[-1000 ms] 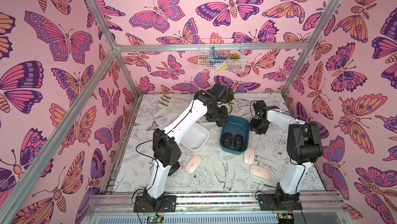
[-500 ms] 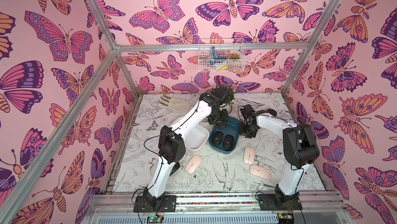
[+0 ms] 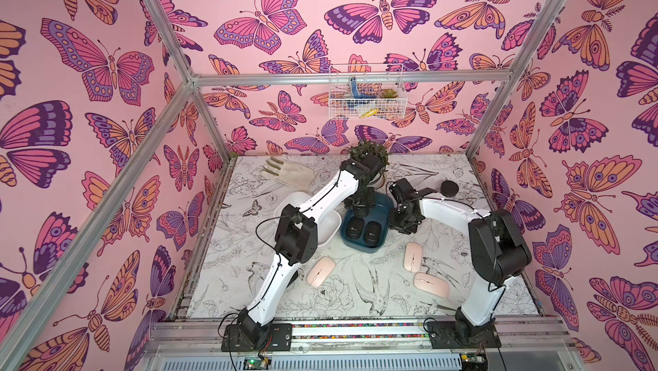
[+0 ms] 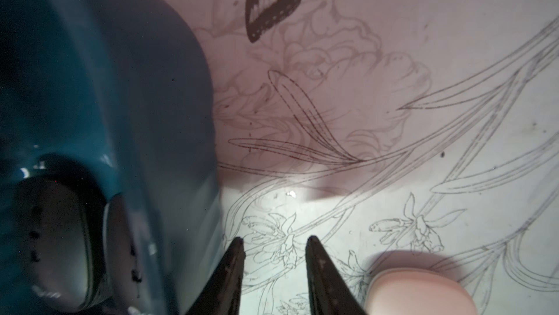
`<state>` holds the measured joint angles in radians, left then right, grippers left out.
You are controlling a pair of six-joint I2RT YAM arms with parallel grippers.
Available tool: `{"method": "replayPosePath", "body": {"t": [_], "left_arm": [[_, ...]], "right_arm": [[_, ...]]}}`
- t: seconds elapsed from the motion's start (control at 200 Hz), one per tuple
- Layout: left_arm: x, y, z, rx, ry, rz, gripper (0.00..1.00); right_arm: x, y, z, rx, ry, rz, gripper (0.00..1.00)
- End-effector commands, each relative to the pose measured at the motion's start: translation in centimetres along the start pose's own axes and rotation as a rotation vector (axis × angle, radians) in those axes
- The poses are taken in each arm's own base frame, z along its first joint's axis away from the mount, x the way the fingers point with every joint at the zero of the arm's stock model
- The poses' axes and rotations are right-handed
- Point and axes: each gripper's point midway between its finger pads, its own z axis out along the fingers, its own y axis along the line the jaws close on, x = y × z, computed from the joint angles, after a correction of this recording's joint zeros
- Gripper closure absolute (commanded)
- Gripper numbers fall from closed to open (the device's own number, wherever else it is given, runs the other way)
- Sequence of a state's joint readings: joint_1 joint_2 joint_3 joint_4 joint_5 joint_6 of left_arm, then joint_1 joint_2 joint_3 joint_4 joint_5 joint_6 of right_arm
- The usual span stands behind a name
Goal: Place the mice by color into the storage box
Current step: Place the mouse in the storage box.
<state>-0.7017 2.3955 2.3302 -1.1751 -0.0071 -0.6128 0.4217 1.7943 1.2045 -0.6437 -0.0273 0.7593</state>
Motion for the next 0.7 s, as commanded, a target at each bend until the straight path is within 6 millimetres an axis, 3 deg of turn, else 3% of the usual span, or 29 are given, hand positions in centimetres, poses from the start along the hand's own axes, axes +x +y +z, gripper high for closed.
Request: {"method": "replayPosePath", "body": {"t": [0.0, 0.21, 0.37, 0.441, 0.551, 0.696], "left_arm": [[-1.1, 0.7, 1.2, -0.076, -0.047, 0.062, 0.52], [-2.2, 1.1, 2.4, -0.133, -0.086, 0.100, 0.50], [-2.9, 0.7, 2.7, -0.134, -0.112, 0.122, 0.43], [-2.8, 0.7, 2.8, -0.136, -0.109, 0.123, 0.34], [-2.7, 0.4, 2.3, -0.131, -0.116, 0.131, 0.25], [-2.6, 0.0, 0.7, -0.124, -0.138, 0.147, 0.20]], "right_arm": [[0.2, 0.4, -1.6, -0.047, -0.023, 0.010, 0.62], [0.7, -0.1, -3.1, -0.062, -0.046, 0.002, 0.61], [1.3, -0.2, -3.6, -0.075, -0.047, -0.004, 0.60], [1.5, -0.1, -3.7, -0.083, -0.047, -0.006, 0.59], [1.7, 0.2, -4.0, -0.101, -0.052, -0.014, 0.58], [1.9, 0.4, -4.3, -0.116, -0.058, -0.018, 0.56]]}}
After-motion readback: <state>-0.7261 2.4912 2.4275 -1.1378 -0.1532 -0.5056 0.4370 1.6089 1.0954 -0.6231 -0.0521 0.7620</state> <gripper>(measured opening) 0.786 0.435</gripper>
